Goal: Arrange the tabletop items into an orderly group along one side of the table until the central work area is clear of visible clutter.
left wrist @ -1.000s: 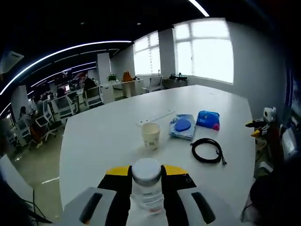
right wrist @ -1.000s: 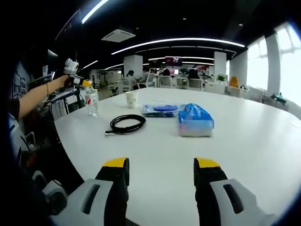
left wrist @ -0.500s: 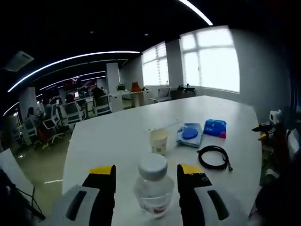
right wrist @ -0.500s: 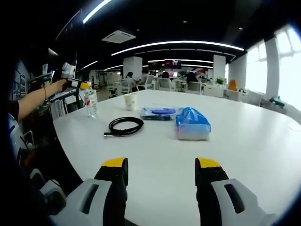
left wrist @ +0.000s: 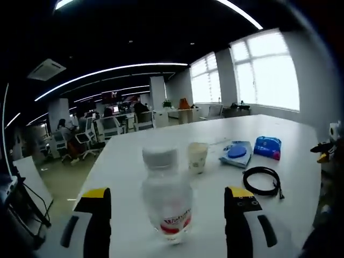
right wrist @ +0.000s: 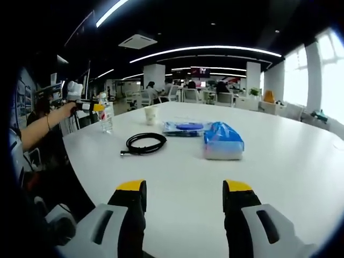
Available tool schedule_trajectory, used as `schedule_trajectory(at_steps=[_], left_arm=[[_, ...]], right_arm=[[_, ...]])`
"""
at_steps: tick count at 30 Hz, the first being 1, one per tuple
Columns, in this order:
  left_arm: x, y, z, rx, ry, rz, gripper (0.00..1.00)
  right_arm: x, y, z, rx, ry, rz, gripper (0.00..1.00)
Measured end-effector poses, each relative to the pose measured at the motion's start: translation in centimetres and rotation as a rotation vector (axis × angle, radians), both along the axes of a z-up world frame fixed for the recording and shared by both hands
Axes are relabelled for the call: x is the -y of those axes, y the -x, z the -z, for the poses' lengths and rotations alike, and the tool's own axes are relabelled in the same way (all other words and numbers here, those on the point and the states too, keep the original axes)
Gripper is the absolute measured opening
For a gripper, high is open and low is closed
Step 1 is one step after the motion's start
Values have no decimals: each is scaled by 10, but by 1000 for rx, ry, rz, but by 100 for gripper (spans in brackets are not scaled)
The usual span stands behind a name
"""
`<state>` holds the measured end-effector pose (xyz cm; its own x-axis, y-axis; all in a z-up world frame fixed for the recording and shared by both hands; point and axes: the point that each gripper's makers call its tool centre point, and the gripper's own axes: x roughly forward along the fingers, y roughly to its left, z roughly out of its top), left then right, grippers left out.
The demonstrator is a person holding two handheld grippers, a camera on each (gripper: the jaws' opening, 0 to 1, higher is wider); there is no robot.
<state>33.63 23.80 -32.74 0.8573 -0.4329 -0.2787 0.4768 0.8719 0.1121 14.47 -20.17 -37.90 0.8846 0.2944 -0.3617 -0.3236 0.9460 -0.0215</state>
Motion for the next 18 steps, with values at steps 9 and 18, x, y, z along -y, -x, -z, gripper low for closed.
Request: schedule_trajectory(at_steps=[9,18], left_arm=[[-8,-1,9,-1,-12,-57,96],[-8,0,12,14,-3,-93,95]], right_arm=[[6,2,4,-9,-1,13,54],[6,2,5,-11,-9,11,54]])
